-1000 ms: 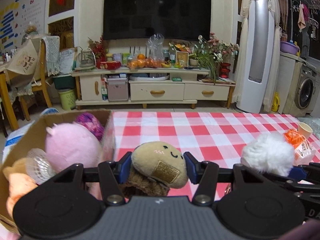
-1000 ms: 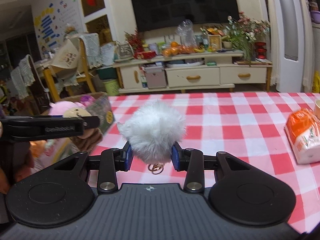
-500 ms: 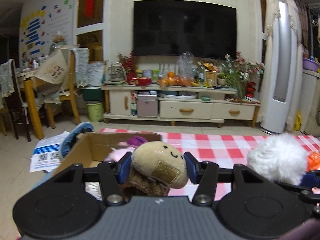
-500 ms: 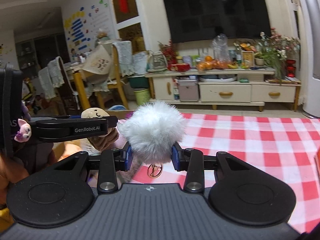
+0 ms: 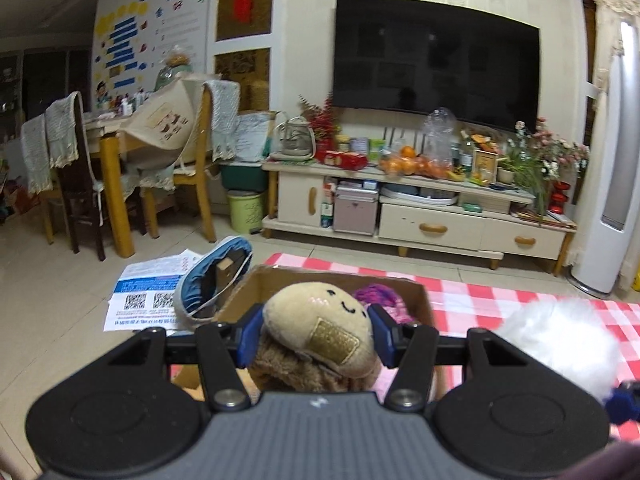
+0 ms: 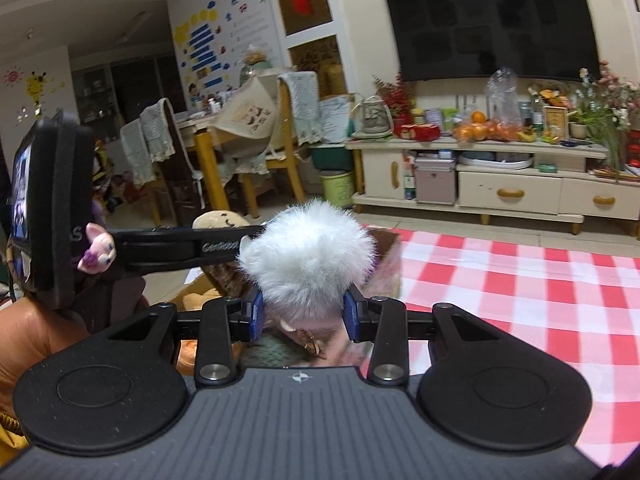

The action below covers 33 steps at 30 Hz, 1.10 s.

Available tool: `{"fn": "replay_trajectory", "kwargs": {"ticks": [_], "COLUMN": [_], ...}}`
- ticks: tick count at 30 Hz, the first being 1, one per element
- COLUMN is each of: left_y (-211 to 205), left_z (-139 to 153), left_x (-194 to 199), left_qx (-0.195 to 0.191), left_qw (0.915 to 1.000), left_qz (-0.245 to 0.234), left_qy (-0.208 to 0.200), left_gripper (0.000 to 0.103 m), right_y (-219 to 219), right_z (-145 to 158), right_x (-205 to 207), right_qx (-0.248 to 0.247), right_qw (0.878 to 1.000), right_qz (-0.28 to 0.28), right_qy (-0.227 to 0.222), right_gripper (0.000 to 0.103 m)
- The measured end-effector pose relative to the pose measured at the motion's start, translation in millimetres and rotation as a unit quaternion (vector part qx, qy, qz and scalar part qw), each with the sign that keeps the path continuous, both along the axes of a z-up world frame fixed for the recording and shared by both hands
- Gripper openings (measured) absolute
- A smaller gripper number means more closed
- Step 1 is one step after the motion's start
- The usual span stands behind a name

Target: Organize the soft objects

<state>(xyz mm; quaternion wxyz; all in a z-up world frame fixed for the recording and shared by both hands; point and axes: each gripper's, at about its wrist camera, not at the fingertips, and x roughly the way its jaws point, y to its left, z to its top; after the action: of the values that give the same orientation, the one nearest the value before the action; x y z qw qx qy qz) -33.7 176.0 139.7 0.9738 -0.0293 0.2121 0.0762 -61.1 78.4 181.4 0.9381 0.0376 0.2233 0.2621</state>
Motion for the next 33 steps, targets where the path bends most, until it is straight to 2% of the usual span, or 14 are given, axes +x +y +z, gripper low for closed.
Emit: {"fn": "replay_trajectory", "kwargs": {"ticks": [8,16,19,21,22,24,25,27,33], "left_y": [18.6,24.0,25.1,25.7,25.2,22.8,21.1,18.8,11.2], "left_z": [-11.3,-22.8,-26.9,-28.6,-28.9,-27.6,-25.9,-22.1,-15.4], "left_x": [17.2,29.8,33.2,34.0,34.1,32.2,31.0,27.2,17.1], "left_qx": [-0.01,0.0,0.005,0.006,0.008,0.017,0.022,0.027,0.032], "left_qw": [0.9994,0.9983,0.9976,0.9971,0.9969,0.9968,0.9969,0.9974,0.9983], "left_qz": [0.021,0.026,0.028,0.028,0.028,0.03,0.028,0.024,0.011], "left_qy": [0.028,0.052,0.063,0.071,0.073,0.072,0.07,0.062,0.048], "left_gripper": [0.055,0.058,0.063,0.084,0.088,0.097,0.099,0.102,0.102], "right_y": [24.2,45.4,48.8,49.0,48.5,45.4,43.6,41.1,23.8], "right_z": [-23.2,-47.0,-50.2,-50.8,-49.8,-45.7,-43.7,-39.2,-33.8], "right_x": [16.6,21.2,20.4,19.4,16.7,11.7,9.6,3.4,-6.7], "right_qx": [-0.017,-0.056,-0.062,-0.061,-0.057,-0.047,-0.043,-0.043,-0.03], "right_qw": [0.999,0.996,0.995,0.995,0.996,0.996,0.997,0.997,0.999], "right_qz": [0.027,0.043,0.045,0.044,0.046,0.049,0.05,0.047,0.018], "right_qy": [0.033,0.054,0.056,0.059,0.059,0.055,0.05,0.043,0.033], "right_gripper": [0.047,0.048,0.058,0.07,0.072,0.091,0.095,0.096,0.098]}}
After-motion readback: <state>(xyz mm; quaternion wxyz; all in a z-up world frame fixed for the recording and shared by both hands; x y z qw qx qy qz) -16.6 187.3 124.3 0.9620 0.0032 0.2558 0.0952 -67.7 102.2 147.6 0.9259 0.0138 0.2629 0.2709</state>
